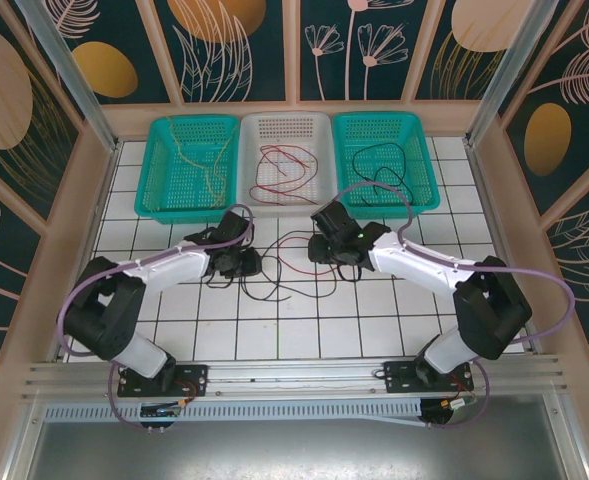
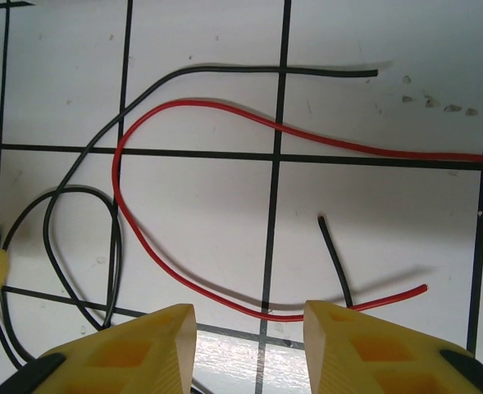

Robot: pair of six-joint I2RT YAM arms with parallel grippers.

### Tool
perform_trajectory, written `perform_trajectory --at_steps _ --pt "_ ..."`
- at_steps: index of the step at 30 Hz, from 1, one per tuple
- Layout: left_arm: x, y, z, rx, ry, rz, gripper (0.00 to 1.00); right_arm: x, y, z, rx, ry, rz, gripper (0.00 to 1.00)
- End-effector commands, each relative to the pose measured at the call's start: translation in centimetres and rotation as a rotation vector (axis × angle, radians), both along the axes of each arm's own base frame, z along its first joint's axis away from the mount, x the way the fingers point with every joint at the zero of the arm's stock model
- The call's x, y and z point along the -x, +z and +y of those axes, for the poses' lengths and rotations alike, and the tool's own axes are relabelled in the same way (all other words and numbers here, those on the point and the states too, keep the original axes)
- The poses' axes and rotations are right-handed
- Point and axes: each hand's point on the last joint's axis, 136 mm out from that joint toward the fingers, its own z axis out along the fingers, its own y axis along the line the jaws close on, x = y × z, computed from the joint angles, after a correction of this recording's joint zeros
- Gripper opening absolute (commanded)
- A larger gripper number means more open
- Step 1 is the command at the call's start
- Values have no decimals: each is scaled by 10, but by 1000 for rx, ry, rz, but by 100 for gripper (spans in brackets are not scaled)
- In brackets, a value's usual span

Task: Untangle the cables

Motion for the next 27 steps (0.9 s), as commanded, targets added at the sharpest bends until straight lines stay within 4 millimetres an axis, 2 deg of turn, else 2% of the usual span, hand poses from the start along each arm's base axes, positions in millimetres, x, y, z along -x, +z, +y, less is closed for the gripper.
perform_trajectory --at_steps 1,6,9,12,14,20,23,25,27 --pt "-3 2 -7 -11 -20 20 23 -8 26 2 -40 -31 -73 39" --pt "-11 -3 -14 -64 -38 17 22 -8 32 3 -58 -34 -82 39" --pt "-13 -11 -11 -118 -41 28 19 -8 36 2 -64 -40 -92 39" --pt "-8 -27 -3 -174 -41 64 18 -8 40 -1 -74 -49 -104 39" --pt "-15 -24 -7 -176 -42 52 17 -8 43 -2 -84 -54 -111 39" --pt "-16 -30 -6 -228 -62 57 16 -10 52 -4 -101 -65 -134 38" --pt "-16 -29 -9 -215 -64 56 2 -12 60 -7 -108 -73 -153 37" --pt "-17 -21 -11 -201 -62 36 0 -13 69 -9 -121 -80 -176 36" --pt "-19 -4 -15 -164 -69 -3 0 -13 81 -10 -153 -87 -201 36"
